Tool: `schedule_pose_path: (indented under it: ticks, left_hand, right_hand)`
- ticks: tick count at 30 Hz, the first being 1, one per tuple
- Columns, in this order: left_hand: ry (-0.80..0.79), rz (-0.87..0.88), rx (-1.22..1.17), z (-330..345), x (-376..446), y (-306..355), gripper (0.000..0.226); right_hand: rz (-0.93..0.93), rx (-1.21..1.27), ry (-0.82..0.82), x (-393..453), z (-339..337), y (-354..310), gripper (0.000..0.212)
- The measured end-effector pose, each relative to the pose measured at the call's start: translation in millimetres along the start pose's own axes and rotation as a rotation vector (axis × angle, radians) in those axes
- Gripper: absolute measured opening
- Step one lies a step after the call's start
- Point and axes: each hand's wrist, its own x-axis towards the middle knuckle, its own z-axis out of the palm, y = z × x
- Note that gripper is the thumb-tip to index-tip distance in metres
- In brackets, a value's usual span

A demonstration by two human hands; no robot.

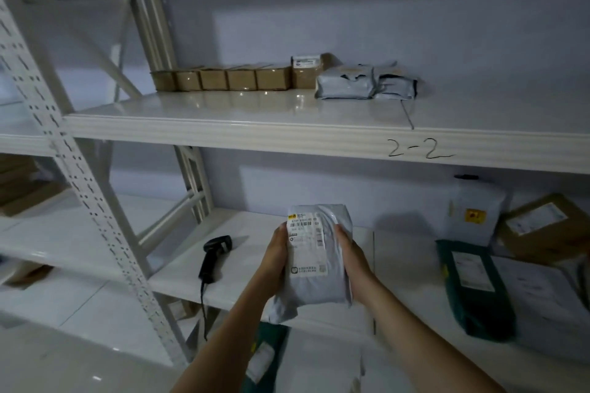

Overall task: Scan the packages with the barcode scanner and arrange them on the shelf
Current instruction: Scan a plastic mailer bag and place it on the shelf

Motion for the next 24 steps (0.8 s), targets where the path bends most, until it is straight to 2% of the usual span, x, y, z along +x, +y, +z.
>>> schedule_pose_path:
  ticks: [5,9,20,24]
  left_hand:
    - [0.094,-0.083,0.044,-103,11,5,0.040]
    - [0.140,-0.110,0.041,-164,25,0,0.046]
    - [0.267,-0.186,-0.056,-235,99,1,0.042]
    - [0.364,-0.271,0.144,-257,132,-5,0.023]
  right_hand:
    - [0.029,-0.023,0.021,12,81,11,0.053]
    - [0.036,-0.045,0.018,26,132,17,0.042]
    - [0.101,-0.005,0.036,128,193,29,0.059]
    - [0.116,-0.012,0.035,168,201,38,0.064]
